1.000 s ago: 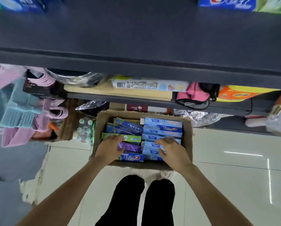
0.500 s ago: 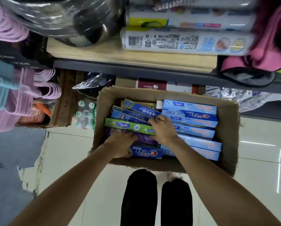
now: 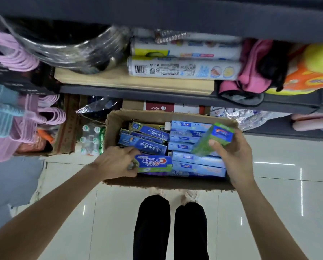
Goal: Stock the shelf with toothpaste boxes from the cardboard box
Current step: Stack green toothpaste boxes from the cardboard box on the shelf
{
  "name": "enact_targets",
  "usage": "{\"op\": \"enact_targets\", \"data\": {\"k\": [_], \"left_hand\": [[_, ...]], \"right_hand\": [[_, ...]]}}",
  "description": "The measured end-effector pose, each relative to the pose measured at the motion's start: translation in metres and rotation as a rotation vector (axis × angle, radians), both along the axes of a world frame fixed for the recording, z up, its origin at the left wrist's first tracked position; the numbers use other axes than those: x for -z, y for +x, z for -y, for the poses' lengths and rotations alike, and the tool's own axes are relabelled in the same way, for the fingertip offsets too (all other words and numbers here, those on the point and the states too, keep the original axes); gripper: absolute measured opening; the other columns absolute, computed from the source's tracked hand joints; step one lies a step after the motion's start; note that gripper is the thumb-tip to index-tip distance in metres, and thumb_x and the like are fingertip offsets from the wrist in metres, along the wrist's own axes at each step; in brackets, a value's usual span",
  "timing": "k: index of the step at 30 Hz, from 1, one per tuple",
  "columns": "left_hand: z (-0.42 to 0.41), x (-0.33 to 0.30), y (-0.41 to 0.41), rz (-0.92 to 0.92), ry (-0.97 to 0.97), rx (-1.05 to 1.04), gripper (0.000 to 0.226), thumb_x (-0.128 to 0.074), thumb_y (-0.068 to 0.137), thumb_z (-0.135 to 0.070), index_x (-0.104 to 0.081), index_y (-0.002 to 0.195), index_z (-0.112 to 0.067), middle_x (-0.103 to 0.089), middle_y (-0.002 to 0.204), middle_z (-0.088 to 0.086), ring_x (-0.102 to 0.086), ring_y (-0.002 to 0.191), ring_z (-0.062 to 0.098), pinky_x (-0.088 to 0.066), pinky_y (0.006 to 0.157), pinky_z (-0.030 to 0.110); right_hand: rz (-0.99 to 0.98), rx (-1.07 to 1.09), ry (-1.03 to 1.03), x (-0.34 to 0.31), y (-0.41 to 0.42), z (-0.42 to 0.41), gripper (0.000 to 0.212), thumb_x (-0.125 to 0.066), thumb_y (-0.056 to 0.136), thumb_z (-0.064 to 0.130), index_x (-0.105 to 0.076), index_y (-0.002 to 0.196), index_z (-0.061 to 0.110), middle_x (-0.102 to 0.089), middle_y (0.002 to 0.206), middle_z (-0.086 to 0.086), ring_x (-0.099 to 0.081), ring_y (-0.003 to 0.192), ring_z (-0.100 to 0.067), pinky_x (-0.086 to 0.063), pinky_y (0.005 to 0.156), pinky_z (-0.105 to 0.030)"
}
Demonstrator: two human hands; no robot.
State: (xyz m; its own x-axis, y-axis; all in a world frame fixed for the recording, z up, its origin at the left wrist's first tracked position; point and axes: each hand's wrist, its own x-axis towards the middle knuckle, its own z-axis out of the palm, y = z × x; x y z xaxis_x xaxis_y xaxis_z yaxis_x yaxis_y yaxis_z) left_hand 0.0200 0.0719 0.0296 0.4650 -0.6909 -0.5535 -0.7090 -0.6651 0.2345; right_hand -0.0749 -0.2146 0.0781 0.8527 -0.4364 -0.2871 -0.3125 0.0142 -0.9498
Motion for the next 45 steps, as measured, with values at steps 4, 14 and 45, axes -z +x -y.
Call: {"op": "enact_targets", "data": {"k": [4, 14, 45], "left_hand": [[0.01, -0.058, -0.003, -0.264, -0.187, -0.593, 0.042, -0.041, 0.097, -0.04, -0.044, 0.126, -0.01, -0.061, 0.109, 0.011, -0.059, 0.101, 0.029, -0.04, 0.082, 0.029], [0.109, -0.223, -0.056, -0.807, -0.598, -1.042, 0.057, -0.08, 0.072, -0.014, -0.044, 0.116, -0.008, -0.071, 0.087, -0.013, -0.067, 0.079, -0.002, -0.051, 0.071, 0.015], [0.192, -0.316, -0.016, -0.739, -0.868, -1.231, 0.036, -0.057, 0.091, -0.039, -0.048, 0.121, -0.023, -0.069, 0.103, 0.003, -0.063, 0.073, 0.013, -0.054, 0.072, 0.032]], "right_hand": [[0.06, 0.321, 0.253, -0.052, -0.015, 0.014, 0.037, -0.068, 0.073, 0.041, -0.059, 0.104, 0.024, -0.067, 0.093, 0.012, -0.06, 0.093, -0.011, -0.049, 0.082, -0.026], [-0.009, 0.522, 0.585, -0.184, -0.018, -0.01, 0.045, -0.053, 0.09, 0.048, -0.059, 0.114, 0.011, -0.066, 0.114, -0.011, -0.062, 0.106, -0.03, -0.046, 0.099, -0.046], [-0.045, 0.379, 0.652, -0.267, -0.048, 0.099, 0.025, -0.06, 0.09, 0.016, -0.051, 0.112, 0.006, -0.067, 0.094, -0.016, -0.068, 0.068, -0.021, -0.057, 0.06, -0.032]]}}
